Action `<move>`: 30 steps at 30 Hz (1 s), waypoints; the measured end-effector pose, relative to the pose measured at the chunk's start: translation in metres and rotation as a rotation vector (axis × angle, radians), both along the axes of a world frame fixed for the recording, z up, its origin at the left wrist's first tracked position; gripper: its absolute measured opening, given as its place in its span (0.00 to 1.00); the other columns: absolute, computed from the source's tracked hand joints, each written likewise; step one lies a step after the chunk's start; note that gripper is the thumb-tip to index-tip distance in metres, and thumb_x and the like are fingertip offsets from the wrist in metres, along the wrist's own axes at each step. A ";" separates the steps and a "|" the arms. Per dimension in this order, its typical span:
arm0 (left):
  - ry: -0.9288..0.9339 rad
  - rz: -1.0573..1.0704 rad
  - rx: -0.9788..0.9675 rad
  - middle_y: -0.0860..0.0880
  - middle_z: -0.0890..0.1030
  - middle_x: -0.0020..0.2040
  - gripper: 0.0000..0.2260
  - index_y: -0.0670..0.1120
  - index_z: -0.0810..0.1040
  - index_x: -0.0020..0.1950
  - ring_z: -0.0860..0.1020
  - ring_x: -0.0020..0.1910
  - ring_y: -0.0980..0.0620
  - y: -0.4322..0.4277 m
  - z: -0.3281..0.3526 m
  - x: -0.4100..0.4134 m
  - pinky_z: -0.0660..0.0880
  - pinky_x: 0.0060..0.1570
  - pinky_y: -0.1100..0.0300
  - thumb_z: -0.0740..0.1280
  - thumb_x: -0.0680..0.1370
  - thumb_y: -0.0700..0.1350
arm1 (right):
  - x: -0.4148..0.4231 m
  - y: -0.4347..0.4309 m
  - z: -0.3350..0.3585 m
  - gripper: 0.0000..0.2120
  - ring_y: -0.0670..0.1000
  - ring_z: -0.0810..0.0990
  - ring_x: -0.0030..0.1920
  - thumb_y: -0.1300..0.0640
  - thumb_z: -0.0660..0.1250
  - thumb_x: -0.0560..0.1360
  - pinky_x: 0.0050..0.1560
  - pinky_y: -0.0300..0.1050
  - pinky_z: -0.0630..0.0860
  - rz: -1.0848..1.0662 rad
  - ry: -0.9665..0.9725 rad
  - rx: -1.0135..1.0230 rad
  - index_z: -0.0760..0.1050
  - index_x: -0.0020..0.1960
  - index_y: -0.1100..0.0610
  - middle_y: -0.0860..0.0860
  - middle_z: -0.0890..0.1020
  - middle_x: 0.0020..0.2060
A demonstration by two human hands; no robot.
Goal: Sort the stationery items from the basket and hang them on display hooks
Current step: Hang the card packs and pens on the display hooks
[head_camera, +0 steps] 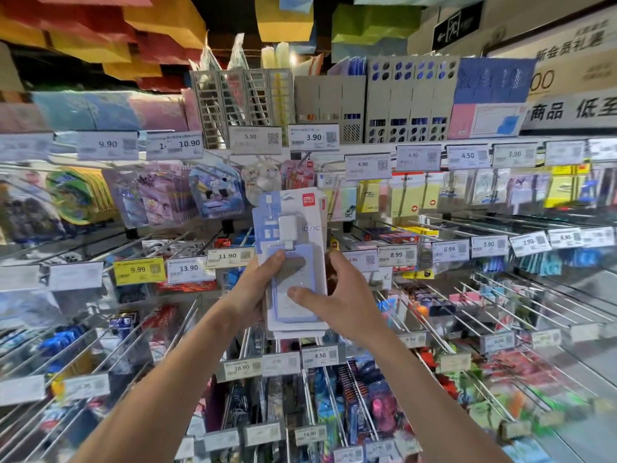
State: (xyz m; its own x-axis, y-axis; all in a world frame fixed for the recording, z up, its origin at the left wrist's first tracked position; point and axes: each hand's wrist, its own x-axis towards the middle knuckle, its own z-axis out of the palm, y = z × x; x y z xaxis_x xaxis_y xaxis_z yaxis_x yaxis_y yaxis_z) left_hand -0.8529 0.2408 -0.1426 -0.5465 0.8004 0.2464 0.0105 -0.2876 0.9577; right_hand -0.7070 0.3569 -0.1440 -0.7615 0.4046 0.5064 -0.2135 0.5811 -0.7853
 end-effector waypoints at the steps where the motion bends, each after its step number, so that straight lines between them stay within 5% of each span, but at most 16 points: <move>1: -0.005 0.001 -0.022 0.37 0.82 0.64 0.40 0.44 0.74 0.74 0.81 0.62 0.35 -0.001 0.001 0.001 0.78 0.61 0.40 0.71 0.71 0.70 | 0.001 0.002 0.000 0.18 0.44 0.84 0.48 0.43 0.77 0.71 0.49 0.48 0.82 0.049 0.022 -0.023 0.75 0.57 0.45 0.44 0.85 0.48; 5: -0.038 -0.022 -0.125 0.41 0.82 0.67 0.43 0.47 0.72 0.76 0.81 0.65 0.39 -0.004 0.008 0.003 0.77 0.65 0.40 0.61 0.71 0.76 | 0.008 0.011 0.000 0.15 0.47 0.84 0.57 0.50 0.74 0.75 0.55 0.47 0.82 0.230 0.119 -0.224 0.80 0.61 0.40 0.45 0.86 0.56; 9: -0.105 -0.013 -0.067 0.41 0.83 0.65 0.28 0.46 0.80 0.69 0.81 0.64 0.39 -0.003 0.006 0.001 0.83 0.53 0.46 0.69 0.76 0.62 | 0.015 0.027 -0.003 0.16 0.56 0.83 0.60 0.61 0.72 0.76 0.57 0.48 0.81 0.417 0.192 -0.490 0.81 0.62 0.49 0.55 0.85 0.59; 14: -0.200 -0.054 -0.052 0.43 0.88 0.47 0.19 0.49 0.89 0.48 0.87 0.44 0.43 -0.013 0.010 -0.011 0.83 0.41 0.50 0.80 0.65 0.62 | 0.035 0.063 -0.038 0.26 0.59 0.82 0.62 0.64 0.74 0.73 0.63 0.59 0.79 0.461 0.005 -0.633 0.72 0.69 0.57 0.59 0.83 0.61; 16: -0.251 -0.054 0.008 0.43 0.88 0.45 0.18 0.48 0.90 0.47 0.87 0.42 0.43 -0.017 0.014 -0.017 0.84 0.40 0.49 0.73 0.73 0.62 | 0.042 0.072 -0.060 0.28 0.59 0.82 0.61 0.66 0.76 0.72 0.62 0.58 0.80 0.417 -0.147 -0.608 0.72 0.69 0.57 0.58 0.83 0.62; 21: -0.311 0.047 0.132 0.41 0.86 0.52 0.24 0.46 0.86 0.57 0.86 0.46 0.41 -0.021 0.028 -0.026 0.85 0.44 0.45 0.64 0.74 0.62 | 0.035 0.078 -0.113 0.23 0.57 0.83 0.61 0.66 0.73 0.77 0.62 0.54 0.80 0.321 -0.423 -0.423 0.72 0.70 0.61 0.56 0.84 0.61; 25: -0.299 0.029 0.106 0.41 0.85 0.54 0.31 0.45 0.78 0.69 0.86 0.47 0.39 -0.024 0.033 -0.027 0.84 0.41 0.45 0.63 0.74 0.64 | 0.013 0.070 -0.122 0.21 0.52 0.84 0.60 0.64 0.74 0.76 0.56 0.47 0.82 0.242 -0.279 -0.520 0.76 0.66 0.51 0.49 0.85 0.59; 30: -0.264 0.026 0.077 0.37 0.79 0.67 0.37 0.43 0.71 0.77 0.79 0.61 0.34 -0.026 0.031 -0.024 0.84 0.50 0.41 0.63 0.75 0.64 | -0.010 0.062 -0.114 0.20 0.50 0.85 0.58 0.60 0.75 0.76 0.52 0.43 0.83 0.213 -0.182 -0.520 0.77 0.65 0.49 0.47 0.86 0.57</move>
State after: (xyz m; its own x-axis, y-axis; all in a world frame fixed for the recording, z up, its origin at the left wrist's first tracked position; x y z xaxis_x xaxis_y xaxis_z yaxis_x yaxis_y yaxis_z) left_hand -0.8773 0.2144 -0.1117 -0.6196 0.7700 0.1521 -0.2286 -0.3623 0.9036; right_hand -0.7169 0.4188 -0.2578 -0.9093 0.3931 0.1363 -0.1187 0.0690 -0.9905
